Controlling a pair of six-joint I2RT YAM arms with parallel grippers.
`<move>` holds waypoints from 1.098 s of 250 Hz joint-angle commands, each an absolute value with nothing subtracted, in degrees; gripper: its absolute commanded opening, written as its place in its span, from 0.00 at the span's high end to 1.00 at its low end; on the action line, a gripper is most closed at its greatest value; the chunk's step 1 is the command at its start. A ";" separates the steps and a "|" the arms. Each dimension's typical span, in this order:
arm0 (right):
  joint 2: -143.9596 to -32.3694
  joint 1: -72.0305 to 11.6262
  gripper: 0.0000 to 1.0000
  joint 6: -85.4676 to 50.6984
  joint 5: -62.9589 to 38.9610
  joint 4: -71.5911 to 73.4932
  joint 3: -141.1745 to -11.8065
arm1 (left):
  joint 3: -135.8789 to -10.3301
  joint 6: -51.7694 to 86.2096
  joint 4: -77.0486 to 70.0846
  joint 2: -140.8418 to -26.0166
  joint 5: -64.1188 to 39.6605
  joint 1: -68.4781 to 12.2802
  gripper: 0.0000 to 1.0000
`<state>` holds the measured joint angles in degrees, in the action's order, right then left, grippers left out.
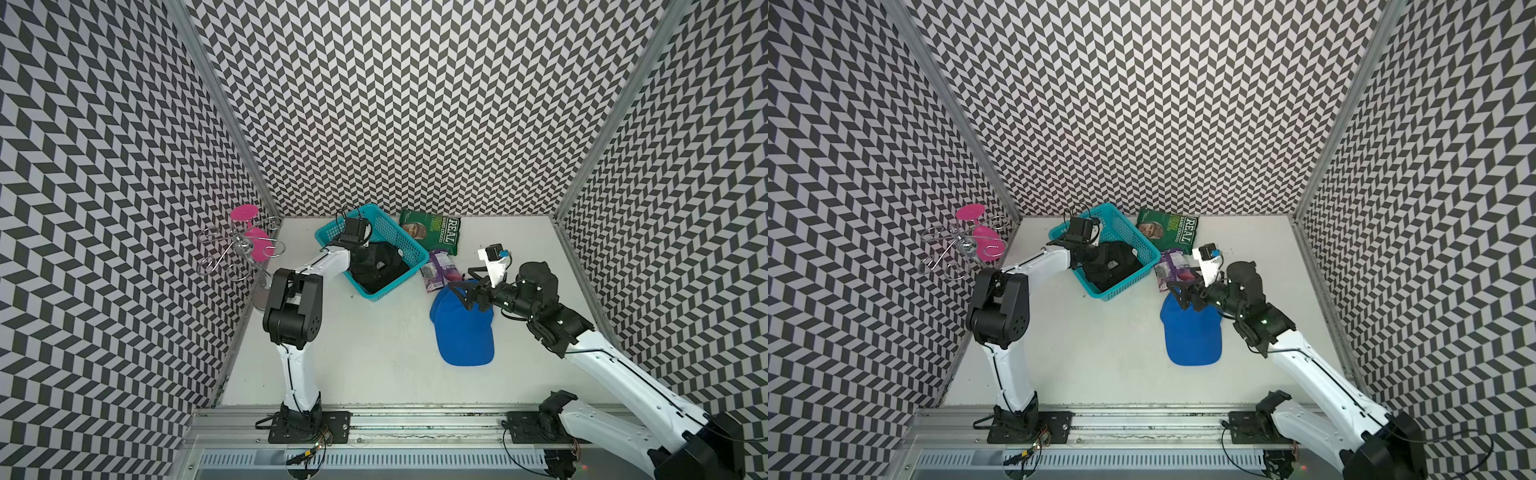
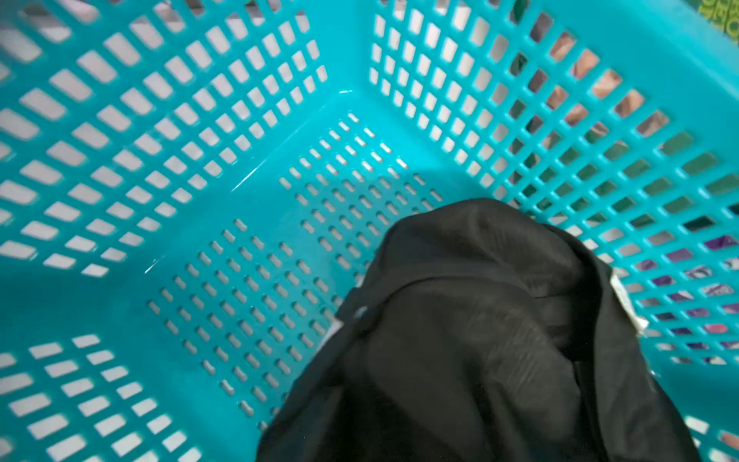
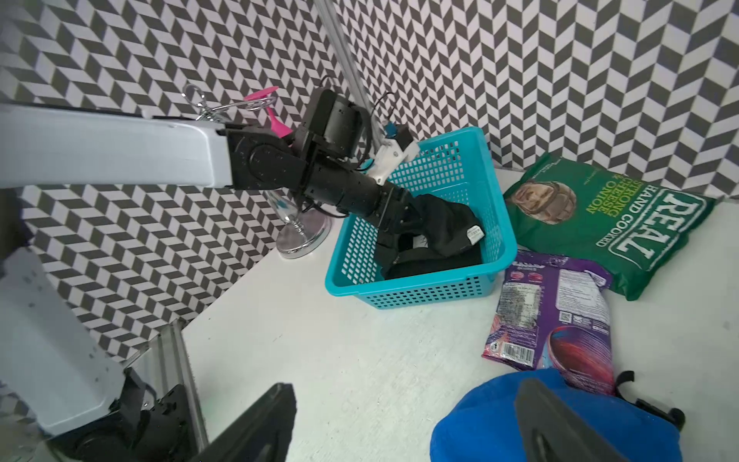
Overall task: Turn the baseball cap inside out
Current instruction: Pick up the baseball cap from the basket.
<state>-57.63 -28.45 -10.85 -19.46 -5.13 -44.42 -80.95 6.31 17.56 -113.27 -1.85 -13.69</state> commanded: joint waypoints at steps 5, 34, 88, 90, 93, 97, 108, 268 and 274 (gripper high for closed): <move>-57.13 -28.77 0.13 -13.00 -14.93 -4.05 -45.53 | -76.90 6.74 12.23 -107.74 -3.64 -14.06 0.76; -57.13 -28.75 0.19 -14.81 -11.76 -4.35 -45.57 | -76.29 5.44 11.27 -103.89 -2.68 -14.06 0.88; -56.55 -28.81 0.19 -14.29 -9.60 -5.72 -47.36 | -75.27 0.34 10.74 -92.96 -1.45 -14.06 0.92; -56.48 -28.76 0.19 -14.32 -9.47 -5.67 -47.41 | -75.13 0.08 10.66 -92.45 -1.47 -14.06 0.92; -56.27 -28.74 0.18 -14.41 -9.41 -5.54 -47.46 | -74.95 -0.29 10.51 -91.60 -1.62 -14.04 0.92; -56.04 -28.82 0.18 -14.58 -9.42 -5.39 -47.52 | -74.69 -0.86 10.34 -90.52 -1.95 -13.98 0.92; -55.20 -28.79 0.15 -14.57 -10.06 -4.28 -47.47 | -74.28 -2.69 10.45 -87.70 -3.57 -13.96 0.92; -52.33 -28.17 0.00 4.75 -27.44 0.13 -54.32 | -72.93 -17.45 18.90 -65.42 -28.46 -28.43 0.94; -52.46 -28.14 0.00 5.35 -27.43 -0.16 -54.67 | -73.03 -17.51 18.81 -65.41 -28.64 -29.17 0.94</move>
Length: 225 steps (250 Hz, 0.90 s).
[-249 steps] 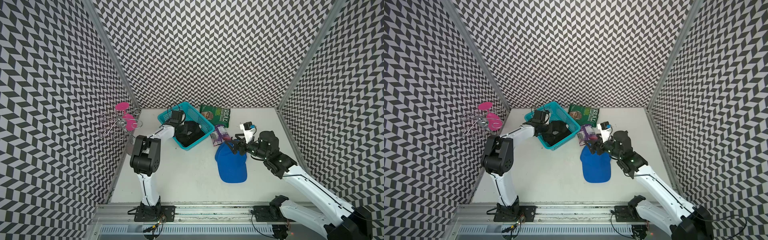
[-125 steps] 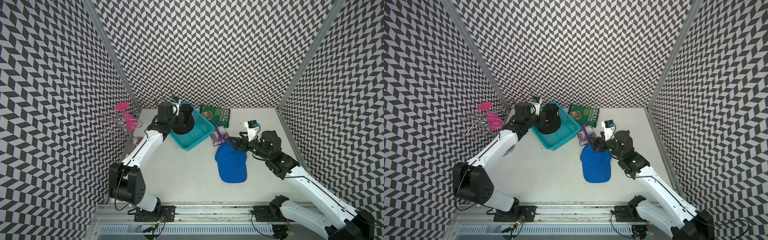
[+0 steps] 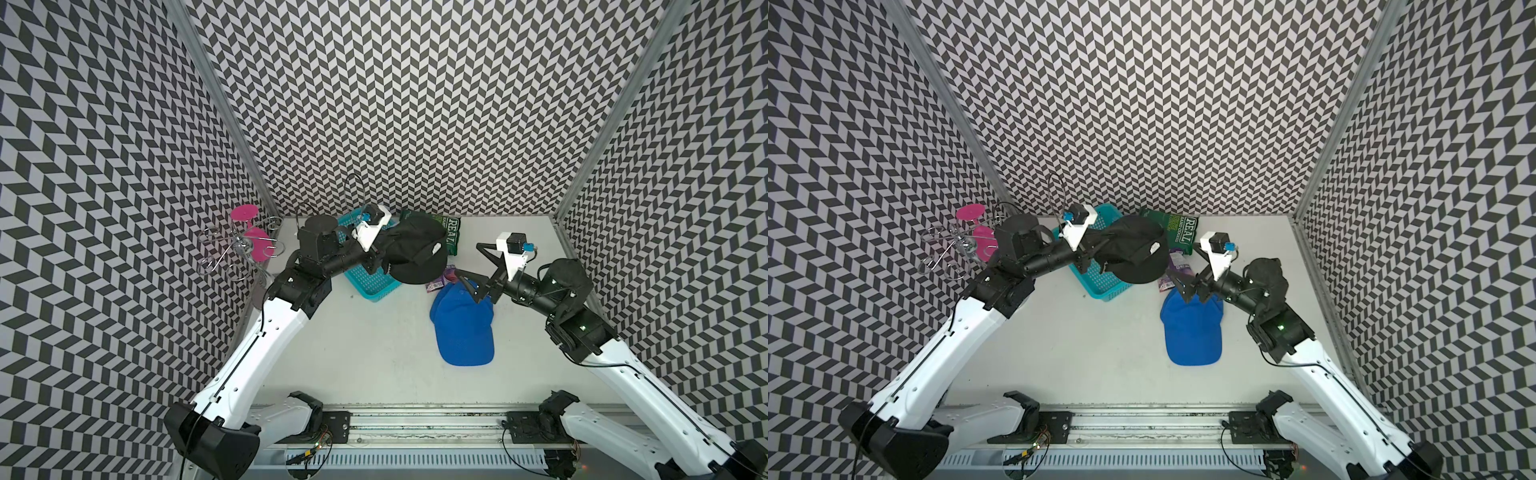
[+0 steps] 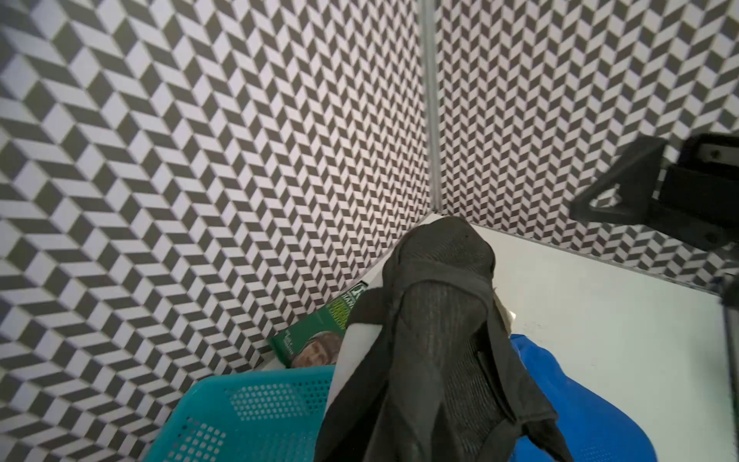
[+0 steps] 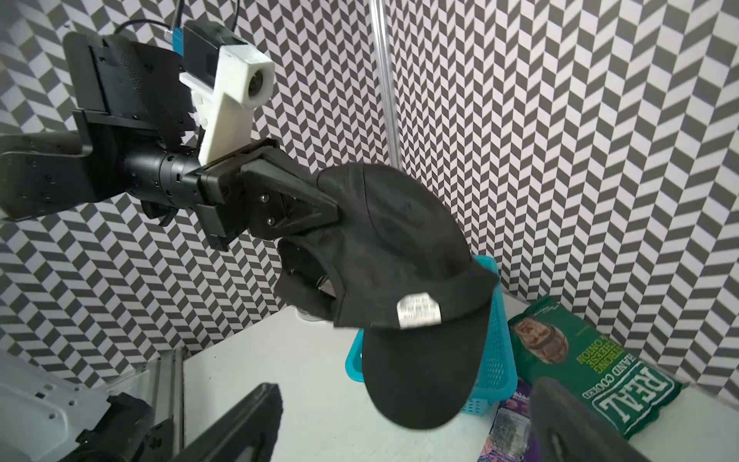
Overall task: Turn the baseball cap inside out
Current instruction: Pick up the baseball cap from the basket, then turn over the baseball cap.
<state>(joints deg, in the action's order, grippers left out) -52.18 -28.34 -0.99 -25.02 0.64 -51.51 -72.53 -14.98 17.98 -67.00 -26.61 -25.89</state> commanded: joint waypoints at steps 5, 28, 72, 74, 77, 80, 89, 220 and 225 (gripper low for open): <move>-52.56 -28.13 0.00 5.69 -27.44 -0.37 -54.96 | -73.11 -17.54 18.74 -65.39 -28.74 -29.78 0.94; -52.94 -28.18 0.00 7.96 -28.91 -1.12 -55.78 | -73.63 -18.22 18.66 -65.43 -28.78 -32.58 0.94; -55.94 -28.22 0.00 13.65 -28.82 -5.63 -57.89 | -74.86 -19.67 18.89 -66.72 -29.87 -36.63 0.93; -56.13 -28.26 0.00 13.80 -28.41 -5.87 -58.02 | -74.92 -19.75 18.94 -66.78 -29.95 -36.76 0.92; -56.38 -28.22 0.01 14.13 -27.64 -6.26 -58.15 | -75.01 -19.84 18.98 -66.87 -30.01 -37.00 0.92; -56.67 -28.21 0.00 14.46 -26.98 -6.64 -58.37 | -75.12 -19.86 19.06 -67.00 -30.05 -37.27 0.92; -57.52 -28.28 0.00 16.02 -25.74 -8.17 -58.98 | -75.49 -19.87 19.24 -67.32 -30.34 -37.89 0.91; -60.43 -28.55 1.00 -6.49 -26.80 10.69 -48.80 | -64.71 -1.68 -1.08 -63.62 -20.93 -40.06 0.07; -60.30 -28.37 1.00 -7.86 -26.98 12.23 -47.94 | -63.96 -0.67 -1.74 -62.90 -19.43 -39.77 0.04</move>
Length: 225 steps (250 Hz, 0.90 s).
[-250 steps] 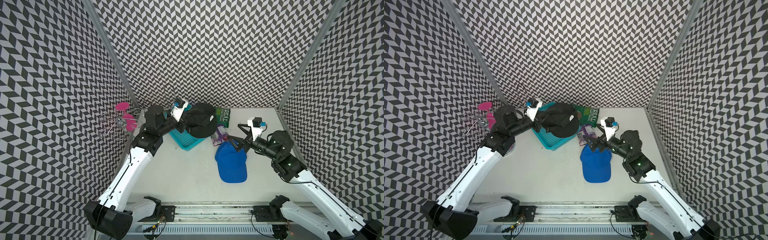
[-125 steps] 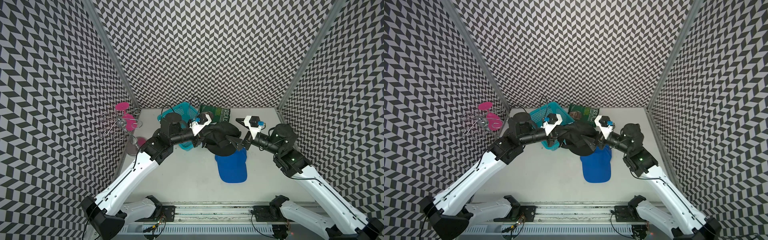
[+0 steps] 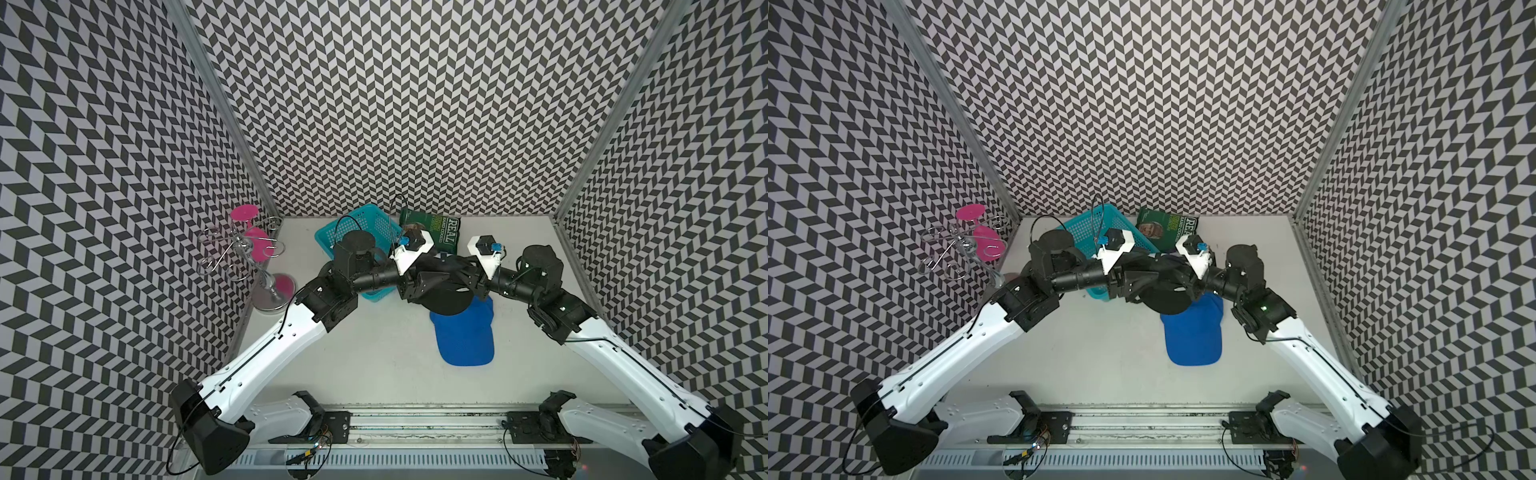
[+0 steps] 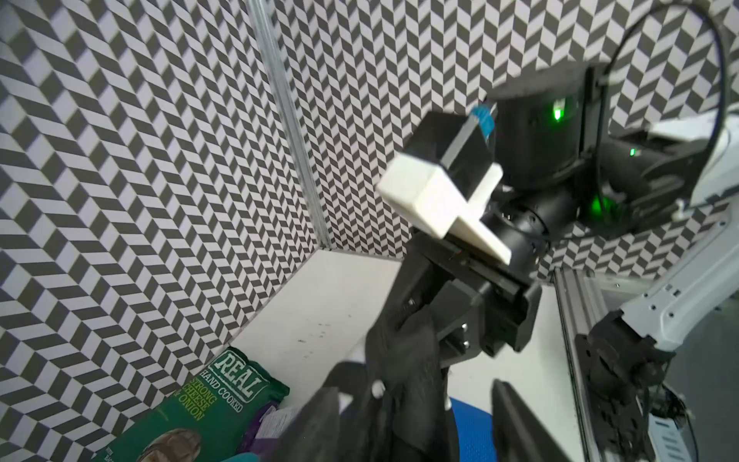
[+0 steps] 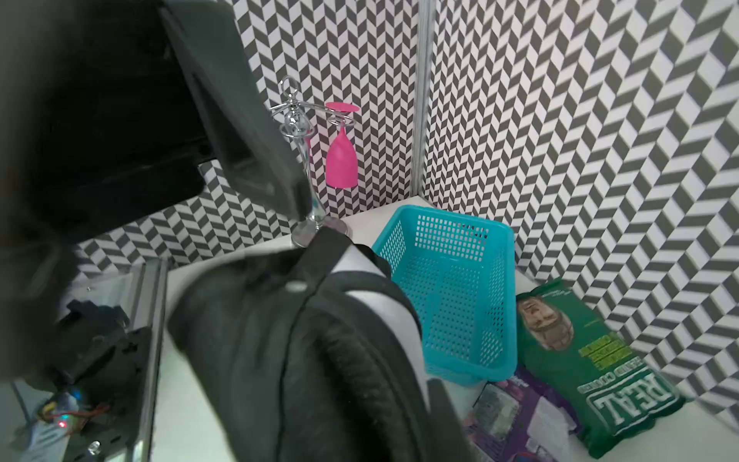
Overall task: Turn the baseball cap inside out
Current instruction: Turn over the baseball cap.
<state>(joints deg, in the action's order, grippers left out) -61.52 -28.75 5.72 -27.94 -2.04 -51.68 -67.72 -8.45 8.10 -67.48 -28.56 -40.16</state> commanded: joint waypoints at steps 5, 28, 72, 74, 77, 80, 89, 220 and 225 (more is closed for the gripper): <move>-60.16 -27.99 1.00 -9.08 -27.19 13.62 -47.17 | -63.33 0.18 -2.20 -62.30 -18.37 -39.30 0.02; -59.77 -25.00 1.00 -13.65 -30.84 18.67 -44.82 | -61.24 5.57 -3.16 -59.94 -17.88 -35.53 0.00; -59.58 -13.63 1.00 -24.13 -48.83 29.08 -44.48 | -57.24 16.61 -3.44 -58.11 -23.90 -25.02 0.00; -59.65 -13.14 1.00 -24.64 -49.74 29.51 -44.65 | -57.05 17.03 -3.54 -58.03 -24.26 -24.69 0.00; -59.70 -12.48 1.00 -25.32 -51.02 29.99 -44.91 | -56.78 17.62 -3.78 -57.95 -24.79 -24.08 0.00; -59.68 -11.80 1.00 -25.98 -52.21 30.53 -45.18 | -56.51 18.30 -4.04 -57.84 -25.43 -23.63 0.00; -59.85 -10.12 1.00 -27.69 -55.56 31.72 -46.14 | -55.57 20.15 -5.32 -57.83 -27.82 -22.30 0.00; -60.72 -7.67 1.00 -39.82 -69.47 37.36 -54.93 | -59.41 31.14 -20.04 -68.79 -60.34 -25.06 0.11; -60.69 -7.70 1.00 -40.10 -69.37 37.57 -54.85 | -59.41 31.30 -20.40 -68.94 -60.62 -25.29 0.11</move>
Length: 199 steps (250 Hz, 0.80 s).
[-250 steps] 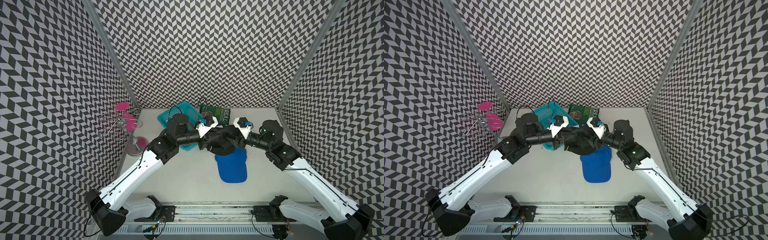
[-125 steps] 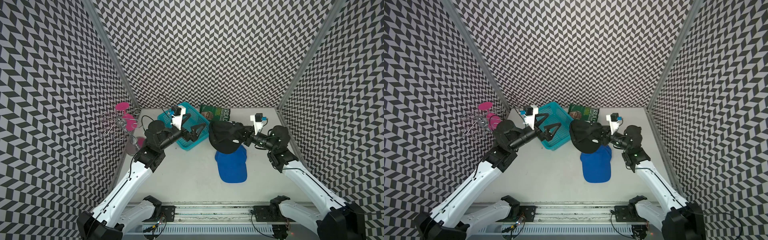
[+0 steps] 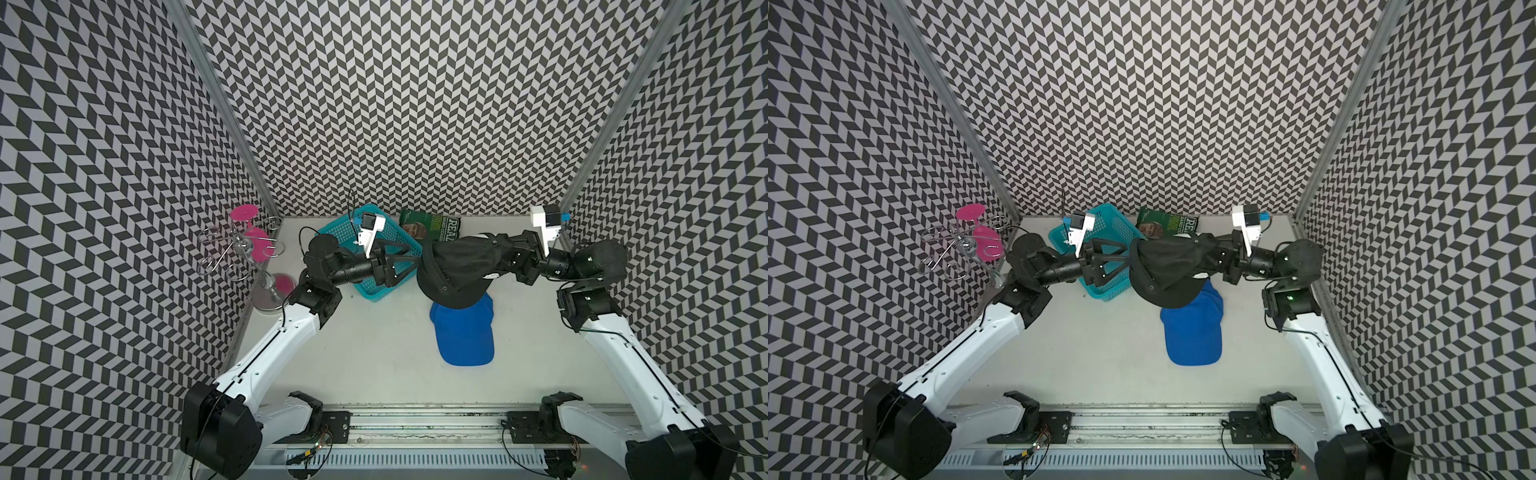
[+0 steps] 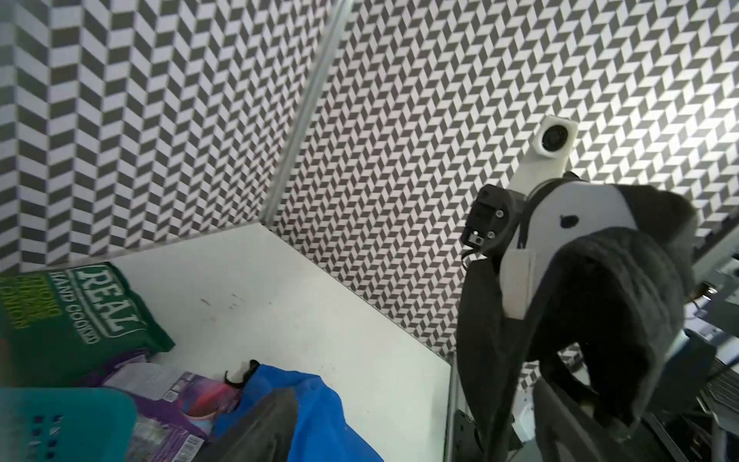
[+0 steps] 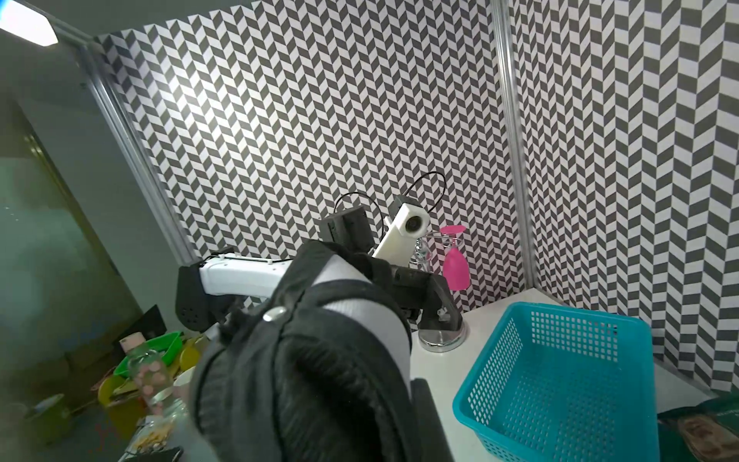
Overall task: Turn the baseball cap inside out
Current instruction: Turn over the baseball cap.
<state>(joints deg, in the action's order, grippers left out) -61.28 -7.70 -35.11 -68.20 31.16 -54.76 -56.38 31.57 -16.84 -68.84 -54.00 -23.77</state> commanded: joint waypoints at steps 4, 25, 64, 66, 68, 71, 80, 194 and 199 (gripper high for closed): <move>-60.73 -7.65 1.00 -40.24 -69.27 37.66 -54.82 | -59.35 31.38 -20.62 -68.93 -60.64 -25.50 0.11; -60.77 -7.67 1.00 -40.60 -68.93 37.68 -54.73 | -58.88 31.38 -21.43 -68.92 -60.42 -26.24 0.12; -61.04 -7.91 1.00 -42.34 -70.04 39.05 -54.78 | -57.57 33.92 -25.84 -69.80 -57.51 -27.26 0.26; -61.12 -7.91 1.00 -42.29 -70.09 38.96 -54.83 | -57.57 34.21 -26.32 -69.90 -57.44 -27.42 0.27; -61.14 -7.91 1.00 -42.24 -70.20 38.95 -54.84 | -57.52 34.57 -26.86 -69.97 -57.30 -27.49 0.27; -61.15 -7.98 1.00 -42.16 -70.35 38.77 -54.82 | -57.53 34.99 -27.60 -70.16 -57.22 -27.69 0.28; -61.34 -8.13 1.00 -41.81 -70.82 37.90 -54.84 | -57.61 36.33 -30.25 -70.86 -57.16 -28.41 0.29; -58.21 -7.65 0.16 -20.46 -53.68 9.44 -53.48 | -53.53 35.54 -29.44 -67.23 -35.50 -30.72 1.00; -57.70 -7.57 0.13 -19.82 -51.62 8.95 -53.31 | -53.22 35.51 -27.93 -66.30 -32.20 -30.86 1.00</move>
